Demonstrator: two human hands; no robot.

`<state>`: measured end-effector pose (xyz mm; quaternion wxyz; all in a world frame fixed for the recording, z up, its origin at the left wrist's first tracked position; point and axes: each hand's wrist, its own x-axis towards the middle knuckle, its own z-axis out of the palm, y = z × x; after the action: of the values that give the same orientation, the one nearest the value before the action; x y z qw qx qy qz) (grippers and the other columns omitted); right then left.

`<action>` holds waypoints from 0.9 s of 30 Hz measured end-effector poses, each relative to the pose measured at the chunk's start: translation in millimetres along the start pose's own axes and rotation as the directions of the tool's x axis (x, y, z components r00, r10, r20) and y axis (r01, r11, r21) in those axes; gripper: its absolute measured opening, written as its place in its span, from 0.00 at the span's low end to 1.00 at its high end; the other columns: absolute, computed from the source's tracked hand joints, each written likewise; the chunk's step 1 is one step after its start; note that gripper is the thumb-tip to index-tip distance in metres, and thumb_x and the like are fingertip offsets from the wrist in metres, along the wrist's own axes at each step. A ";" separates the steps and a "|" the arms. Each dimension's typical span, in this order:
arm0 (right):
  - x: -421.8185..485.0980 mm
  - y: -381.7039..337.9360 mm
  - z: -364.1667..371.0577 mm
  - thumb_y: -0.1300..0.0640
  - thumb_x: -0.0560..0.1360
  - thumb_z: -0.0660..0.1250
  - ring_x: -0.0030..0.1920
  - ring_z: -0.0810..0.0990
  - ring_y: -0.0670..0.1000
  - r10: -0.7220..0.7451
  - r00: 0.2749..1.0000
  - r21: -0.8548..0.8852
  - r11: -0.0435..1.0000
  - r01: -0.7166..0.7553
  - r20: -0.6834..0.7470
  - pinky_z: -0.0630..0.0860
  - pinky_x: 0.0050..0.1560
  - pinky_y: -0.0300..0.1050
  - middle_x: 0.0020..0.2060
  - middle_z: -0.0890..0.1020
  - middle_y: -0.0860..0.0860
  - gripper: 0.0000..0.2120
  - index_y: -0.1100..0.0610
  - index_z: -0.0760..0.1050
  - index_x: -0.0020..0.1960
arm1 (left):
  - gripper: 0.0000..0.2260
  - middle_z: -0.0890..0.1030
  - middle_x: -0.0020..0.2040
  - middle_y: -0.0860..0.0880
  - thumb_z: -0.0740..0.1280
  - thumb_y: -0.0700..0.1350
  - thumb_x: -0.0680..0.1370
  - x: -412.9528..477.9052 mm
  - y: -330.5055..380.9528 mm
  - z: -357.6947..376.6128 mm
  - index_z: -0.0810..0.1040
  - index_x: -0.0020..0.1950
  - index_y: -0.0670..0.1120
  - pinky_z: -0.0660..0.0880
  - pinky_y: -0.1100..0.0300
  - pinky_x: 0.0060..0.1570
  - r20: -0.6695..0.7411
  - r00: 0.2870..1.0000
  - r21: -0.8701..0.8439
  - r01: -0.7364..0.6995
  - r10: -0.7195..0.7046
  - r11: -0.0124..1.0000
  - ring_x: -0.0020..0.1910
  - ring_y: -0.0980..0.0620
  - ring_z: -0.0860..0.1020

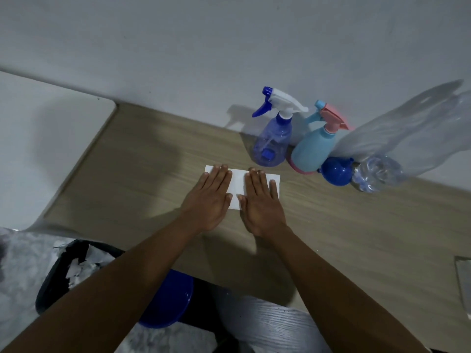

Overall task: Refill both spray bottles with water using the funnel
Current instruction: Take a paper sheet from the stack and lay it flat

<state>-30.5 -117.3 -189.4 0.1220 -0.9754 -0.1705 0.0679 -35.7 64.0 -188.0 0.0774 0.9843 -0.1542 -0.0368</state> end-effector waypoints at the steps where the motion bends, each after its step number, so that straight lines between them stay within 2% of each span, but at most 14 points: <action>1: 0.0 0.7 -0.5 0.46 0.84 0.48 0.81 0.47 0.56 -0.001 1.000 0.004 1.000 0.001 0.008 0.44 0.80 0.58 0.81 0.52 0.56 0.29 0.60 0.50 0.81 | 0.28 0.60 0.79 0.40 0.48 0.52 0.82 -0.2 0.5 0.6 0.58 0.78 0.38 0.56 0.46 0.76 0.000 1.000 0.002 0.002 -0.002 1.000 0.79 0.42 0.58; 7: -12.9 23.5 -6.8 0.46 0.84 0.47 0.81 0.44 0.56 0.003 0.999 0.015 1.000 -0.004 0.043 0.42 0.80 0.57 0.81 0.50 0.56 0.30 0.59 0.48 0.81 | 0.28 0.61 0.78 0.39 0.48 0.52 0.82 3.8 26.6 3.4 0.59 0.78 0.37 0.56 0.45 0.75 -0.011 1.000 0.013 -0.008 0.008 1.000 0.78 0.41 0.59; 11: -28.5 59.4 -14.8 0.44 0.85 0.45 0.81 0.41 0.54 -0.003 0.998 0.004 1.000 0.003 0.068 0.41 0.80 0.56 0.81 0.46 0.54 0.31 0.58 0.44 0.82 | 0.29 0.61 0.78 0.38 0.47 0.53 0.82 12.2 63.0 7.6 0.59 0.78 0.37 0.58 0.44 0.76 0.012 1.000 0.005 -0.017 0.017 1.000 0.78 0.41 0.59; 15: -46.5 103.8 -24.2 0.44 0.84 0.44 0.81 0.42 0.54 -0.003 0.998 -0.004 1.000 0.004 0.066 0.43 0.80 0.58 0.81 0.47 0.54 0.31 0.58 0.45 0.82 | 0.30 0.59 0.79 0.38 0.45 0.53 0.81 26.2 110.2 14.5 0.58 0.78 0.37 0.56 0.44 0.76 0.036 0.999 -0.016 0.001 0.000 1.000 0.78 0.40 0.57; 19: -68.0 149.4 -35.6 0.44 0.83 0.42 0.81 0.41 0.53 0.021 0.997 0.010 1.000 -0.022 0.073 0.42 0.80 0.57 0.81 0.46 0.54 0.31 0.58 0.44 0.82 | 0.31 0.50 0.81 0.39 0.39 0.54 0.81 42.0 159.4 20.9 0.49 0.80 0.38 0.48 0.45 0.78 0.090 0.996 -0.036 -0.010 0.013 0.999 0.80 0.41 0.48; 23: -91.7 197.6 -47.0 0.44 0.85 0.44 0.81 0.40 0.53 0.065 0.995 0.030 0.997 -0.067 0.076 0.42 0.80 0.57 0.81 0.45 0.53 0.30 0.57 0.43 0.82 | 0.28 0.41 0.81 0.42 0.45 0.52 0.85 61.2 211.1 22.6 0.41 0.80 0.40 0.42 0.47 0.78 0.154 0.987 -0.033 -0.040 0.045 0.999 0.80 0.44 0.40; 27: -125.9 249.0 -60.3 0.45 0.85 0.46 0.81 0.42 0.55 0.132 0.989 0.035 0.990 -0.134 0.060 0.43 0.80 0.57 0.81 0.46 0.55 0.30 0.58 0.45 0.82 | 0.28 0.39 0.81 0.43 0.44 0.52 0.85 82.1 270.7 26.0 0.39 0.80 0.41 0.40 0.47 0.78 0.222 0.969 -0.024 -0.105 0.108 0.994 0.79 0.45 0.38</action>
<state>-58.7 -401.4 -185.0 0.1312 -0.9797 -0.1070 0.1071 -40.9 -219.7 -173.3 0.0672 0.9638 -0.2141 -0.1438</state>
